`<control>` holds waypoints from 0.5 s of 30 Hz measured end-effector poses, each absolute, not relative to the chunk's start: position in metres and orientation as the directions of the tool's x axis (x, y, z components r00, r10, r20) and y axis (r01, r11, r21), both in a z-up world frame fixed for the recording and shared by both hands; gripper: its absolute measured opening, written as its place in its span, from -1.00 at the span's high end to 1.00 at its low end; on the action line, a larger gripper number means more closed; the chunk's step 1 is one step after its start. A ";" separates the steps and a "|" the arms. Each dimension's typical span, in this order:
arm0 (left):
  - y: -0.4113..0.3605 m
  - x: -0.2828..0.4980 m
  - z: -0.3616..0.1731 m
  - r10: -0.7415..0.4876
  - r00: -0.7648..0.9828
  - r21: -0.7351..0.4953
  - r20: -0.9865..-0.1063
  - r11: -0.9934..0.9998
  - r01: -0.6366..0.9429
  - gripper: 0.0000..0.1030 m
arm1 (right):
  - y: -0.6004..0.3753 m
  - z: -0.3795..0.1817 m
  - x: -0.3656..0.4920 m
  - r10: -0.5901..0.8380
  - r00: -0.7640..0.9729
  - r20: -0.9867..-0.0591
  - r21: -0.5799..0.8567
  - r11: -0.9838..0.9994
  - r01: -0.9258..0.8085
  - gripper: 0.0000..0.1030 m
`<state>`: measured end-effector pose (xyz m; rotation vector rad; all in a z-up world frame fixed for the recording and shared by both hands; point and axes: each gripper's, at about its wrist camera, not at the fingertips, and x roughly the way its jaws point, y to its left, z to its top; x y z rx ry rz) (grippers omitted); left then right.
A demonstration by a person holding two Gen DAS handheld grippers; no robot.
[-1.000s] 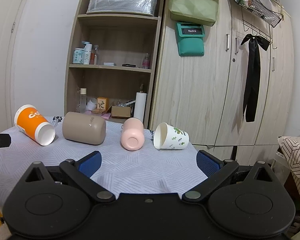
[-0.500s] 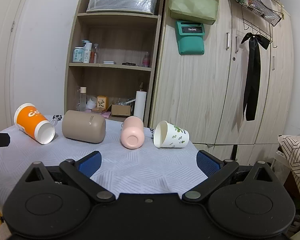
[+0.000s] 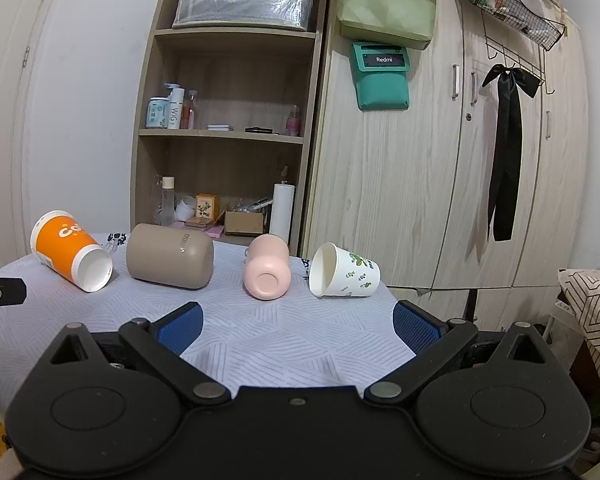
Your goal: Flip cup upright
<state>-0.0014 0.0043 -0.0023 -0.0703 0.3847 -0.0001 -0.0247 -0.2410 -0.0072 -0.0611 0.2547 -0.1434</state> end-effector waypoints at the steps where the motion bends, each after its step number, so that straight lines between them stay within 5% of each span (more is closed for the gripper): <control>1: 0.004 -0.002 -0.002 -0.013 0.928 -0.068 -0.373 0.998 -0.013 -1.00 | -0.241 -0.007 -0.025 -0.148 0.958 -0.247 -0.077 0.988 0.133 -0.99; 15: 0.005 -0.003 -0.001 -0.024 0.926 -0.077 -0.378 0.997 -0.006 -1.00 | -0.243 -0.006 -0.024 -0.151 0.956 -0.250 -0.078 0.988 0.135 -1.00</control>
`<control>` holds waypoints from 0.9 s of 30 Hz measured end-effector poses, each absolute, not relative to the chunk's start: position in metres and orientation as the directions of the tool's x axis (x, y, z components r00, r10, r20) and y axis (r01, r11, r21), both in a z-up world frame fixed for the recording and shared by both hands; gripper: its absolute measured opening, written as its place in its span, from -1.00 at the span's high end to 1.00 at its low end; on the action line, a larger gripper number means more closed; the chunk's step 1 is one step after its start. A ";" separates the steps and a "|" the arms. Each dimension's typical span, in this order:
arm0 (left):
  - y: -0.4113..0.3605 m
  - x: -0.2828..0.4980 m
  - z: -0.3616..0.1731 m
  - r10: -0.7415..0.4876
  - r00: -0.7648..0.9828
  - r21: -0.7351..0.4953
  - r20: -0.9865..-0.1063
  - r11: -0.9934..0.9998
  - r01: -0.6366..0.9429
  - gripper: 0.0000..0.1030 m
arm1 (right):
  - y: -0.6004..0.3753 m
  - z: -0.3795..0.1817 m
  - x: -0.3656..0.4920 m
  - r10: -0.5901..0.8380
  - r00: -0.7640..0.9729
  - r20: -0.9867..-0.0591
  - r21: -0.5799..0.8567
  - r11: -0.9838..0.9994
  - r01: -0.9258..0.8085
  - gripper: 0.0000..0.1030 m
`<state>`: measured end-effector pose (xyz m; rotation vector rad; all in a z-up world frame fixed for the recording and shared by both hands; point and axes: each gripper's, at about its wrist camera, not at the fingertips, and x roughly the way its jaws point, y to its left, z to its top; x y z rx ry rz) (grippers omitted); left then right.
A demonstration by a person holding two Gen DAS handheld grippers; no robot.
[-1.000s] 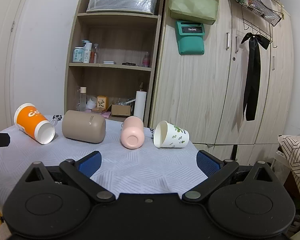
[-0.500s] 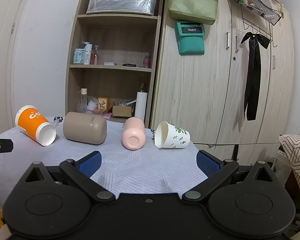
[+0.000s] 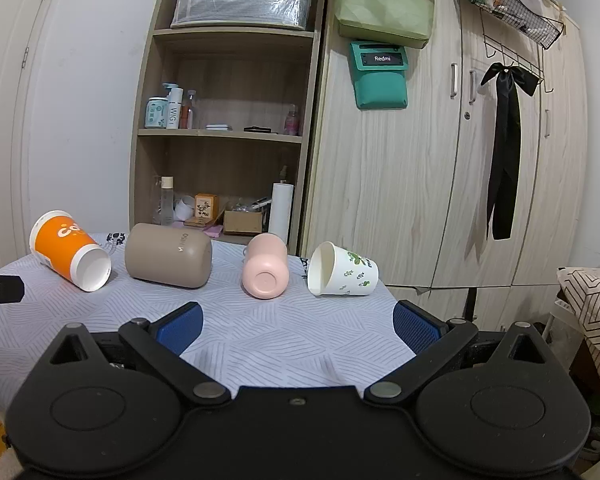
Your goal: Flip cup upright
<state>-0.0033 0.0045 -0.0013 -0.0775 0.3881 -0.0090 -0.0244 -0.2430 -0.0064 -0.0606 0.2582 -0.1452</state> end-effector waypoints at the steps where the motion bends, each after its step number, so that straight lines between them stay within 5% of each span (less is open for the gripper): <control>1: 0.005 -0.003 -0.001 -0.023 0.926 -0.077 -0.378 0.997 -0.006 -1.00 | -0.243 -0.006 -0.024 -0.151 0.956 -0.250 -0.078 0.988 0.135 -1.00; 14: 0.008 0.014 0.012 -0.042 0.874 -0.066 -0.484 0.998 0.011 -1.00 | -0.243 0.010 -0.017 -0.087 0.952 -0.294 -0.113 0.992 0.056 -0.99; 21: 0.030 0.030 0.040 -0.116 0.803 -0.142 -0.584 0.989 0.040 -1.00 | -0.254 0.046 -0.004 0.146 0.908 -0.394 -0.033 0.984 -0.173 -0.99; 27: 0.056 0.045 0.051 -0.177 0.790 -0.228 -0.587 0.972 0.049 -1.00 | -0.234 0.063 0.014 0.313 0.852 -0.419 -0.005 0.938 -0.347 -0.99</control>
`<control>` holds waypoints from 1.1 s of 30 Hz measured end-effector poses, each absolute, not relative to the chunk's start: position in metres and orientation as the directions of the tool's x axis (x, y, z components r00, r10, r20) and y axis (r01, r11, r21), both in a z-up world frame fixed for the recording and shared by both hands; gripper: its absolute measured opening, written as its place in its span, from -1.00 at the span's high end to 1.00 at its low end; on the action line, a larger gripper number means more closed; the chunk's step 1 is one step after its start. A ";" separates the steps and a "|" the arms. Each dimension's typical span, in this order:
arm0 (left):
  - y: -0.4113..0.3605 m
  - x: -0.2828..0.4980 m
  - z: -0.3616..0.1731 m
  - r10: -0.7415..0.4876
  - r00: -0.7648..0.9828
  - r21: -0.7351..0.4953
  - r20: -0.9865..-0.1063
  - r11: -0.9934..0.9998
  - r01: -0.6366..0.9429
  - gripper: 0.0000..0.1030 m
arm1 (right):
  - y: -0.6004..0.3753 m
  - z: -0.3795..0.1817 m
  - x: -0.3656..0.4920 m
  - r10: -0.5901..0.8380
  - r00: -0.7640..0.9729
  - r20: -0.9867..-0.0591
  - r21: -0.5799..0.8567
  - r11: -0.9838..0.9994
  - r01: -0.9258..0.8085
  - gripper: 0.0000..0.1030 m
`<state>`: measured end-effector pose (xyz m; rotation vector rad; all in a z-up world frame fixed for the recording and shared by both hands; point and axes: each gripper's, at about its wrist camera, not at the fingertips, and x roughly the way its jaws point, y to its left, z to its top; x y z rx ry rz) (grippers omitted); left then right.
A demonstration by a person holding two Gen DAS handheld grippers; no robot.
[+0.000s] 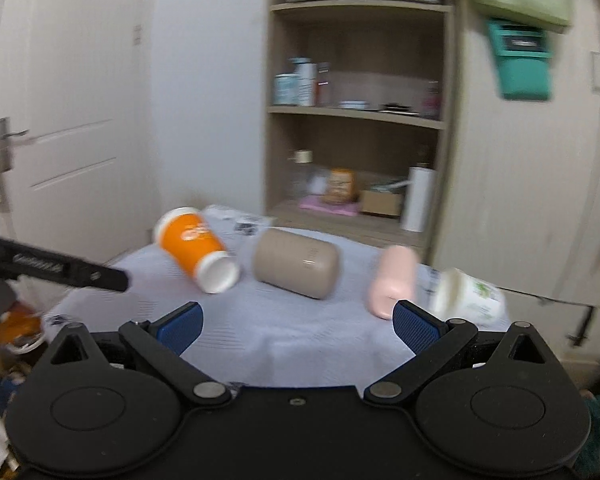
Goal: Flip cup upright
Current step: 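Move the right tool to the orange paper cup and close around its body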
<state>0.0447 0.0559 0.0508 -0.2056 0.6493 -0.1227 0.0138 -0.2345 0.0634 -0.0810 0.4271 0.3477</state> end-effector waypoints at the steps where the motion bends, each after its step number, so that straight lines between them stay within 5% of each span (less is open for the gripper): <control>1: 0.059 0.048 0.051 -0.174 0.792 -0.233 -0.585 0.972 0.041 -1.00 | -0.230 0.064 0.018 0.333 0.842 -0.424 0.003 0.931 -0.366 -0.99; 8: 0.080 0.074 0.039 -0.206 0.788 -0.337 -0.580 0.941 -0.002 -1.00 | -0.187 0.053 0.060 0.450 0.753 -0.481 0.015 0.863 -0.506 -0.96; 17: 0.099 0.113 0.018 -0.128 0.807 -0.354 -0.576 0.929 -0.105 -0.97 | -0.139 0.042 0.111 0.532 0.664 -0.526 -0.044 0.762 -0.646 -0.67; 33: 0.117 0.162 -0.016 -0.211 0.793 -0.480 -0.571 0.870 -0.114 -0.93 | -0.083 0.016 0.184 0.459 0.632 -0.624 -0.278 0.626 -0.729 -0.43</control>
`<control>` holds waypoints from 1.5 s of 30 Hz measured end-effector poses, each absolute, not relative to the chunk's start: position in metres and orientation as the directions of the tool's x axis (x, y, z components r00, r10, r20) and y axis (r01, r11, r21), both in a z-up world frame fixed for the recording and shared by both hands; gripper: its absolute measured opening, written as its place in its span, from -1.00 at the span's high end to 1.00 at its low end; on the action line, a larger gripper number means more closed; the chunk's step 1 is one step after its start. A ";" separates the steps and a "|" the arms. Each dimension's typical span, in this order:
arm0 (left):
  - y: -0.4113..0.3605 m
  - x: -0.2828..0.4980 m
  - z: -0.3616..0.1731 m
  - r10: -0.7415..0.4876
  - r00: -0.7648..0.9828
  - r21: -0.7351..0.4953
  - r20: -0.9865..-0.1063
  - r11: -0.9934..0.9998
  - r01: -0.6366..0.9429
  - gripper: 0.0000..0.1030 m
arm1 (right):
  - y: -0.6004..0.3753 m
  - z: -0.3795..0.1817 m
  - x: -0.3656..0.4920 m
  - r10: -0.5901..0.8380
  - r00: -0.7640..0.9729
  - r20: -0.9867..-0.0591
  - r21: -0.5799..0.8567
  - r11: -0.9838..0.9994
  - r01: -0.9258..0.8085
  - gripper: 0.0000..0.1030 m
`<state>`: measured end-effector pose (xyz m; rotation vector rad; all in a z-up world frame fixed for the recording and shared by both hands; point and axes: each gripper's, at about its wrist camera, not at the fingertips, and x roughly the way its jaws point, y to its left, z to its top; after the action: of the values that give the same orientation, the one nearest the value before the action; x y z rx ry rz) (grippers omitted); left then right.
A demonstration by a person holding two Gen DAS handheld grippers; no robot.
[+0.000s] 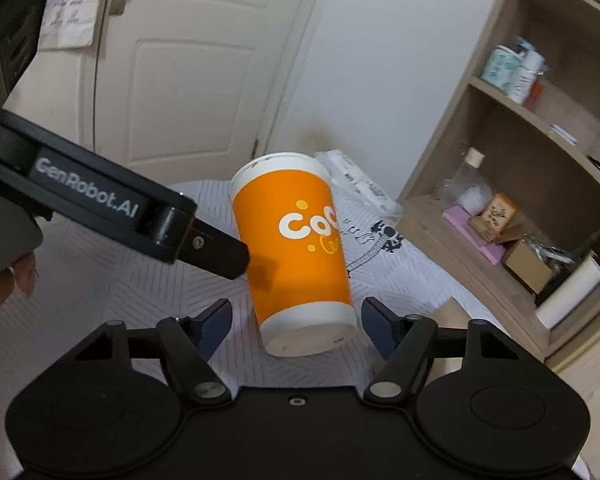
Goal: Flip cup upright
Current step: 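Move the right tool to the orange paper cup and close around its body, then lift the orange cup with the right tool and rotate it rim-up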
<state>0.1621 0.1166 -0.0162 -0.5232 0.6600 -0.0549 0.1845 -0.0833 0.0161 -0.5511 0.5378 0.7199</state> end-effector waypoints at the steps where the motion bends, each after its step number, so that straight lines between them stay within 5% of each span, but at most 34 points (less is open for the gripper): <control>1: 0.115 0.163 -0.017 -0.209 0.797 -0.478 -0.567 0.872 -0.111 -0.93 | -0.081 0.015 0.187 0.457 0.632 -0.626 -0.293 0.613 -0.734 -0.43; 8: 0.118 0.164 -0.022 -0.200 0.807 -0.498 -0.555 0.858 -0.130 -0.93 | -0.068 0.003 0.206 0.432 0.634 -0.642 -0.297 0.621 -0.725 -0.55; 12: 0.124 0.163 -0.025 -0.201 0.808 -0.517 -0.554 0.844 -0.144 -0.93 | -0.066 0.001 0.203 0.446 0.629 -0.637 -0.271 0.634 -0.724 -0.40; 45: 0.044 0.130 -0.023 -0.413 0.672 -0.562 -0.615 0.827 -0.006 -0.93 | -0.167 0.012 0.113 0.359 0.608 -0.708 -0.027 0.847 -0.531 -0.39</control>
<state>0.1303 0.0440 -0.0233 -0.5636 0.8103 -0.2435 0.1131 -0.1665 0.0118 -0.2457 0.7587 0.5200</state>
